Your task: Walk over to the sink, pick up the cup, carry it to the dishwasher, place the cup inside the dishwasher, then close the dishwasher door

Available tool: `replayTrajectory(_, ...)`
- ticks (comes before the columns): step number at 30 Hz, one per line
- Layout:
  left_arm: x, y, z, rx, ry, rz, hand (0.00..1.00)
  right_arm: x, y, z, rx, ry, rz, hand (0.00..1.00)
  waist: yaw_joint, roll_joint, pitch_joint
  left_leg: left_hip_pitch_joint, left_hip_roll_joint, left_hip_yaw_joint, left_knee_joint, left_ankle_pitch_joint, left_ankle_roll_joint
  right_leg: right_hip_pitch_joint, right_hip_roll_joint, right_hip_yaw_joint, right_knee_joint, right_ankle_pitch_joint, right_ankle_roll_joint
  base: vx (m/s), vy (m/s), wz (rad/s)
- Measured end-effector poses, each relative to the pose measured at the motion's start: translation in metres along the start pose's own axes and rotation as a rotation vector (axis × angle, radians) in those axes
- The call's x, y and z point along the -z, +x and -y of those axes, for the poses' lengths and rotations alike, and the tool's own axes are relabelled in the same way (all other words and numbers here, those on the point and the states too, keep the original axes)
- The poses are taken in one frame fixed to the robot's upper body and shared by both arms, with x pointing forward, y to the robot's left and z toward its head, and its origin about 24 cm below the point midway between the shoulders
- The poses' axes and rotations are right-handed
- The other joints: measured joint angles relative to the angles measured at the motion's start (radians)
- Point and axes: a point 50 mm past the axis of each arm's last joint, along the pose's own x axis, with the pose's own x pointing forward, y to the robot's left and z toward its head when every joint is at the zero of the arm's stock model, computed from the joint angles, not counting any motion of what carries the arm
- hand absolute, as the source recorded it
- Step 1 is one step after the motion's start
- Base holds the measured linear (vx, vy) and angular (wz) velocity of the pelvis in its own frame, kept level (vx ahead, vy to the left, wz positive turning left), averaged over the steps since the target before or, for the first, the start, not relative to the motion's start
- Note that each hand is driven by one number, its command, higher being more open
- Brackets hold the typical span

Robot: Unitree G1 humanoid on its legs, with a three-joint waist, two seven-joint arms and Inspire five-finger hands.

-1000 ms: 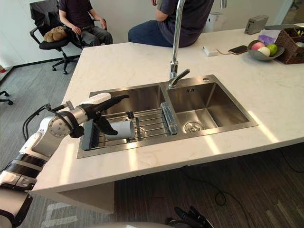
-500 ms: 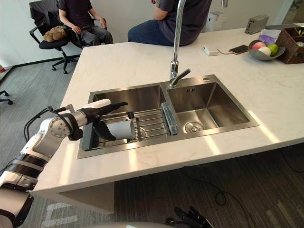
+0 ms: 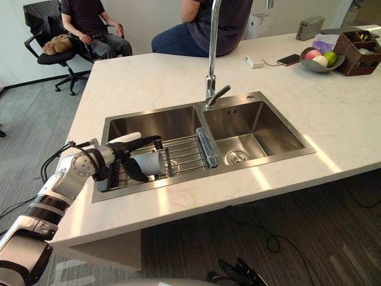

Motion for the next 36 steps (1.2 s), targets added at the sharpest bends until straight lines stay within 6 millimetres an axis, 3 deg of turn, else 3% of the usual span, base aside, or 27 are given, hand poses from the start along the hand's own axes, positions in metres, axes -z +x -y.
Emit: replayTrajectory(36, 0.008, 0.015, 0.009, 0.081, 0.000, -0.125, 1.00, -0.005, 0.002, 0.001, -0.019, -0.061, -0.092, 1.00, -0.028, -0.004, -0.024, 0.004, 0.000, 0.003, -0.001, -0.004, -0.005, 0.006, 0.000, 0.002, -0.019, 0.001, 0.004, 0.00, 0.000, 0.00)
